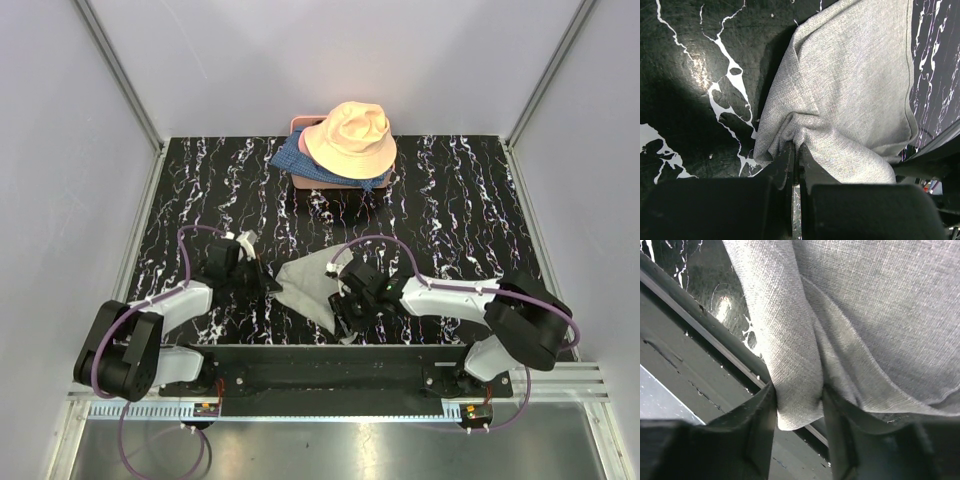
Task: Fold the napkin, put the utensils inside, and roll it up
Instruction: Roll the napkin with the utensil
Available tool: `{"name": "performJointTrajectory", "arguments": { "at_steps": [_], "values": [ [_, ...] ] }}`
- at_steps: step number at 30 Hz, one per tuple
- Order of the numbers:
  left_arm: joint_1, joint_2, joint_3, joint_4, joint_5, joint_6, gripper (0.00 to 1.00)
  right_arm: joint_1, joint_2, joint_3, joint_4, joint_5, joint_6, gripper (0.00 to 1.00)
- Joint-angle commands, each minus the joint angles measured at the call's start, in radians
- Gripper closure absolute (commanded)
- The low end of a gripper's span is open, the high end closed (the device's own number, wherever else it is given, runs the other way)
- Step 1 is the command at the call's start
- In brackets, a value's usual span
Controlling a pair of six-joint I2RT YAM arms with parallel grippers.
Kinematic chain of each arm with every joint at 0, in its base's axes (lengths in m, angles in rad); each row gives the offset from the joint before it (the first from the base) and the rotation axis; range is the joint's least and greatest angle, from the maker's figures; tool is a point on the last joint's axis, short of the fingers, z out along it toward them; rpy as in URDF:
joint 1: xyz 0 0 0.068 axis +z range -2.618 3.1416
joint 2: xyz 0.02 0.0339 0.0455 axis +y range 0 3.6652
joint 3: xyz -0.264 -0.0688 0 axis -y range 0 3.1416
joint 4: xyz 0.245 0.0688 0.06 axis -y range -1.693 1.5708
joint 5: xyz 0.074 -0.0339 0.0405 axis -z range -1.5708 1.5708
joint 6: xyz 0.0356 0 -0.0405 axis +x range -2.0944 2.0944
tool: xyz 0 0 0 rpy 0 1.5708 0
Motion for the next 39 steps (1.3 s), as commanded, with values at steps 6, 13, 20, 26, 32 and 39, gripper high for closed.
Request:
{"name": "performJointTrajectory", "arguments": {
  "at_steps": [6, 13, 20, 26, 32, 39],
  "values": [
    [0.016, 0.026, 0.052, -0.051, -0.058, 0.042, 1.00, 0.007, 0.059, 0.039, -0.007, -0.232, 0.021, 0.68],
    [0.019, 0.060, 0.077, -0.073, -0.079, 0.058, 1.00, -0.084, 0.094, 0.032, 0.083, -0.442, 0.030, 0.71],
    [0.021, 0.135, 0.112, -0.057, -0.050, 0.067, 1.00, -0.188, 0.151, -0.030, 0.164, -0.545, 0.028, 0.71],
    [0.021, 0.161, 0.123, -0.053, -0.044, 0.073, 1.00, -0.210, 0.216, -0.091, 0.232, -0.559, 0.053, 0.71],
    [0.021, 0.175, 0.126, -0.046, -0.035, 0.076, 1.00, -0.216, 0.216, -0.103, 0.256, -0.556, 0.073, 0.67],
    [0.021, 0.186, 0.140, -0.050, -0.018, 0.076, 1.00, -0.216, 0.088, 0.028, 0.045, -0.487, 0.007, 0.36]
  ]
}}
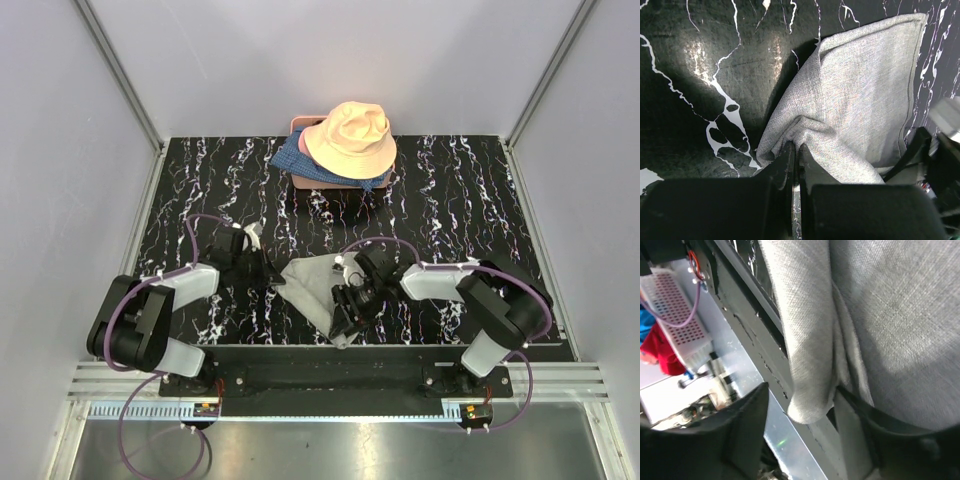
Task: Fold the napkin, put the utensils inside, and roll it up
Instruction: Roll the napkin with the utensil
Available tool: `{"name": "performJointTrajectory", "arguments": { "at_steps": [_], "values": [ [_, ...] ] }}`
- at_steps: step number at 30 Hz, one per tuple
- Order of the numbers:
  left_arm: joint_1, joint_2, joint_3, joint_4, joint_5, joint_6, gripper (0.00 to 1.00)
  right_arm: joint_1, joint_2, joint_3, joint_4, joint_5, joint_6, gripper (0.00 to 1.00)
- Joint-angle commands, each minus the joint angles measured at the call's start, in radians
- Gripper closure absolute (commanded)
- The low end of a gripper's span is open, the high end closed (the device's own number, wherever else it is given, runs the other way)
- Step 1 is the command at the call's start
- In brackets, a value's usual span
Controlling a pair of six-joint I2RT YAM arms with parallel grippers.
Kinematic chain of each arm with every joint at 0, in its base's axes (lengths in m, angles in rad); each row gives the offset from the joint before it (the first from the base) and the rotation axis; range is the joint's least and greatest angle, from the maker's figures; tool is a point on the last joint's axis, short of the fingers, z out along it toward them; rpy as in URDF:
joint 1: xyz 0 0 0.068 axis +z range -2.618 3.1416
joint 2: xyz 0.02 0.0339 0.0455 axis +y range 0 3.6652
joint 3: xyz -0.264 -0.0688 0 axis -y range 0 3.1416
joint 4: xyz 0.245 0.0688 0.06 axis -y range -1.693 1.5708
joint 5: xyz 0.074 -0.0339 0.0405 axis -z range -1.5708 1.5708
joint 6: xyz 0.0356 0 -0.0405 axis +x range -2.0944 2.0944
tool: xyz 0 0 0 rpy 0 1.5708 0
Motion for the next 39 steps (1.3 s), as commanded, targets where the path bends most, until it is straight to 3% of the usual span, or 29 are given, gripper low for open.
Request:
{"name": "performJointTrajectory", "arguments": {
  "at_steps": [1, 6, 12, 18, 39],
  "values": [
    [0.007, 0.031, 0.019, -0.018, -0.049, 0.040, 1.00, 0.000, -0.099, 0.136, -0.231, 0.111, -0.090, 0.34],
    [0.007, 0.039, 0.025, -0.018, -0.043, 0.039, 1.00, 0.021, -0.116, 0.303, -0.365, 0.215, -0.162, 0.34],
    [0.007, 0.038, 0.024, -0.018, -0.040, 0.040, 1.00, 0.172, -0.027, 0.493, -0.404, 0.609, -0.266, 0.30],
    [0.006, 0.039, 0.025, -0.017, -0.038, 0.039, 1.00, 0.262, 0.115, 0.619, -0.391, 0.807, -0.337, 0.28],
    [0.007, 0.024, 0.022, 0.005, -0.023, 0.033, 1.00, 0.325, 0.257, 0.567, -0.344, 0.786, -0.323, 0.43]
  ]
}}
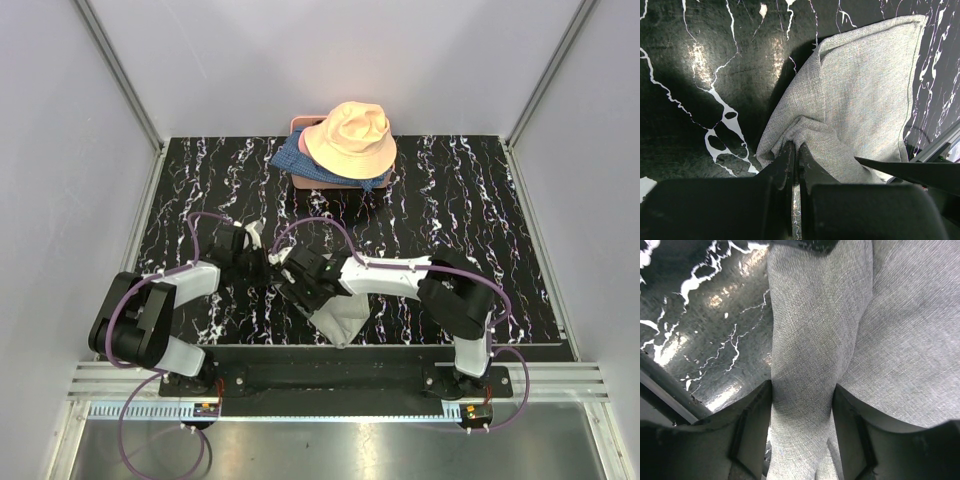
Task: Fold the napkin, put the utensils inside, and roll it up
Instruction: Roll the napkin with the utensil
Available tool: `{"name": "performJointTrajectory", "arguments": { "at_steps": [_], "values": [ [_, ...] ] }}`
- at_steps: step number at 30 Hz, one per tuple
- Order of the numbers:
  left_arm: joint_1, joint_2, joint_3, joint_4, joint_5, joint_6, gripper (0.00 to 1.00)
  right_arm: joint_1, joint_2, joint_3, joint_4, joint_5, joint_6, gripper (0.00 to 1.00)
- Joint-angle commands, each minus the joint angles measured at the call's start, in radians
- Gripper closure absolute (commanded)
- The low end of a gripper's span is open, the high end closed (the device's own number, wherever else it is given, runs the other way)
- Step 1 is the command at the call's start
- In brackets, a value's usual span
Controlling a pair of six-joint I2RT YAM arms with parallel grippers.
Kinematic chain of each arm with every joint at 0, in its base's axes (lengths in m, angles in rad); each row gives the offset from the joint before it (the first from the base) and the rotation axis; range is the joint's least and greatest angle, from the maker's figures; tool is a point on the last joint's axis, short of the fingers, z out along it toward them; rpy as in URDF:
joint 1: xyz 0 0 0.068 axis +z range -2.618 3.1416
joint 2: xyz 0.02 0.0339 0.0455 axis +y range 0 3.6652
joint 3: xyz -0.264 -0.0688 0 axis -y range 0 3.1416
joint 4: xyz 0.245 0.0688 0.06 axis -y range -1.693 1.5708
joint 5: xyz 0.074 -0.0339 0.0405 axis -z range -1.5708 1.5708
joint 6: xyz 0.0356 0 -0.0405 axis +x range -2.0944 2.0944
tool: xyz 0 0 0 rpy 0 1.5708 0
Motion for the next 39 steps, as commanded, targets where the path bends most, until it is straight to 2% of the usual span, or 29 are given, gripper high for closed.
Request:
{"name": "performJointTrajectory", "arguments": {
  "at_steps": [1, 3, 5, 6, 7, 8, 9, 10, 13, 17, 20, 26, 34, 37, 38, 39],
  "values": [
    [0.007, -0.001, 0.001, 0.001, -0.028, 0.022, 1.00, 0.010, 0.019, -0.025, 0.025, -0.025, 0.027, 0.46],
    [0.007, -0.008, -0.002, 0.003, -0.020, 0.018, 1.00, 0.008, 0.027, -0.043, 0.038, -0.043, 0.031, 0.51],
    [0.007, -0.014, -0.005, 0.029, -0.017, 0.013, 1.00, 0.002, 0.033, -0.059, 0.052, -0.065, 0.036, 0.60],
    [0.007, -0.024, -0.005, 0.027, -0.017, 0.010, 0.97, -0.004, 0.036, -0.080, 0.075, -0.106, 0.042, 0.65],
    [0.007, -0.030, -0.007, 0.026, -0.016, 0.008, 0.86, -0.009, 0.037, -0.091, 0.089, -0.128, 0.050, 0.69],
    [0.007, -0.039, -0.005, 0.021, -0.023, 0.008, 0.79, -0.015, 0.034, -0.105, 0.103, -0.148, 0.056, 0.71],
    [0.007, -0.059, -0.007, 0.017, -0.031, 0.005, 0.73, -0.030, 0.024, -0.131, 0.127, -0.190, 0.060, 0.72],
    [0.007, -0.068, -0.007, 0.009, -0.034, 0.004, 0.61, -0.039, 0.016, -0.143, 0.140, -0.212, 0.062, 0.73],
    [0.007, -0.116, -0.013, -0.014, -0.057, 0.002, 0.49, -0.084, -0.012, -0.191, 0.189, -0.324, 0.053, 0.74],
    [0.007, -0.165, -0.036, -0.022, -0.091, -0.007, 0.39, -0.134, -0.028, -0.230, 0.229, -0.505, 0.019, 0.73],
    [0.007, -0.189, -0.059, -0.019, -0.099, -0.013, 0.36, -0.165, -0.019, -0.241, 0.249, -0.606, -0.010, 0.73],
    [0.007, -0.177, -0.107, 0.003, -0.073, -0.033, 0.34, -0.228, 0.021, -0.250, 0.272, -0.738, -0.018, 0.74],
    [0.007, -0.140, -0.199, 0.207, 0.047, -0.111, 0.37, -0.262, 0.076, -0.238, 0.275, -0.800, -0.029, 0.74],
    [0.007, -0.111, -0.217, 0.242, 0.069, -0.122, 0.43, -0.265, 0.093, -0.232, 0.273, -0.815, -0.033, 0.74],
    [0.007, -0.103, -0.220, 0.253, 0.078, -0.125, 0.48, -0.268, 0.096, -0.231, 0.275, -0.820, -0.035, 0.74],
    [0.007, -0.094, -0.228, 0.279, 0.098, -0.130, 0.56, -0.269, 0.100, -0.229, 0.273, -0.821, -0.036, 0.74]
  ]
}}
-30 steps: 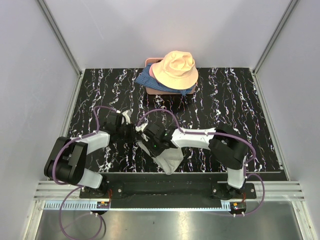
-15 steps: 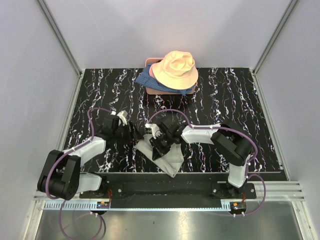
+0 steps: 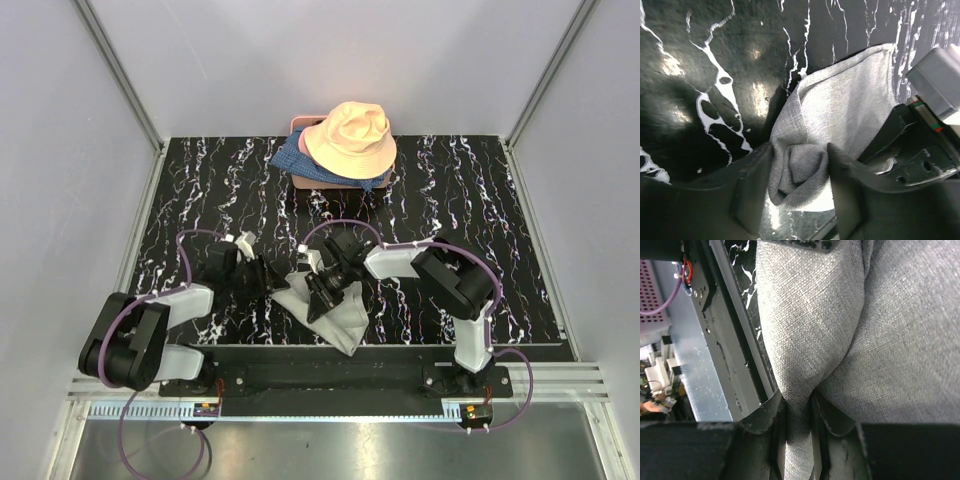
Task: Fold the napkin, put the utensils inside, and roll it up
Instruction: Roll the napkin with the utensil
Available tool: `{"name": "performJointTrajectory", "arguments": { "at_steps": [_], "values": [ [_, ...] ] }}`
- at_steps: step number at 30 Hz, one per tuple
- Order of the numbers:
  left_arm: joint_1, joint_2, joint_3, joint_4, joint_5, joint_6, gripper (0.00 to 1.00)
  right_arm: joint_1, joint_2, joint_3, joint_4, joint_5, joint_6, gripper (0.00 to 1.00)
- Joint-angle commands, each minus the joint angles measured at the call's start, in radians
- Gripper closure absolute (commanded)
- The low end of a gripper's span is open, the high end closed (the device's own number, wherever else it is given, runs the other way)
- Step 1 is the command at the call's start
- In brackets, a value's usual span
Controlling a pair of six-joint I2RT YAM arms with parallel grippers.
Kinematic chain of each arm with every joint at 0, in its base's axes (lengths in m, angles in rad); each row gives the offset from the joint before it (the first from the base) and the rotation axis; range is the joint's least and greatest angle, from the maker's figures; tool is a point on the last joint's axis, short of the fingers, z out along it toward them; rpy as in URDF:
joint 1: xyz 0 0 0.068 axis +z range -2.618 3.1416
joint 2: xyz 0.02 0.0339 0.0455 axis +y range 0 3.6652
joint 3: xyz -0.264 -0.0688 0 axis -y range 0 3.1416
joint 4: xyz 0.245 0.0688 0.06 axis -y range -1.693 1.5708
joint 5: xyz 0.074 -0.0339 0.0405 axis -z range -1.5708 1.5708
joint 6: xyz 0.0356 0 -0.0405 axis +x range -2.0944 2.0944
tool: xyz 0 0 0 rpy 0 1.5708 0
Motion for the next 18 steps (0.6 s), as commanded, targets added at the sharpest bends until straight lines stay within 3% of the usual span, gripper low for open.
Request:
{"name": "performJointTrajectory", "arguments": {
  "at_steps": [1, 3, 4, 7, 12, 18],
  "values": [
    [0.001, 0.054, -0.041, 0.102, 0.074, -0.032, 0.61, -0.005, 0.056, 0.000, -0.041, -0.003, -0.039, 0.74],
    [0.001, 0.060, -0.053, 0.129, 0.088, -0.038, 0.73, -0.013, 0.059, 0.003, -0.043, -0.003, -0.039, 0.73],
    [0.001, 0.060, -0.055, 0.131, 0.088, -0.041, 0.85, -0.016, 0.057, 0.004, -0.043, 0.002, -0.039, 0.72],
    [0.001, 0.054, -0.055, 0.125, 0.086, -0.039, 1.00, -0.027, 0.039, 0.011, -0.055, 0.023, -0.039, 0.65],
    [0.001, 0.042, -0.041, 0.091, 0.070, -0.036, 1.00, -0.039, -0.041, 0.047, -0.157, 0.184, -0.054, 0.37],
    [0.001, 0.044, -0.015, 0.042, 0.045, -0.027, 1.00, -0.030, -0.235, 0.054, -0.225, 0.465, -0.059, 0.29]
  ]
}}
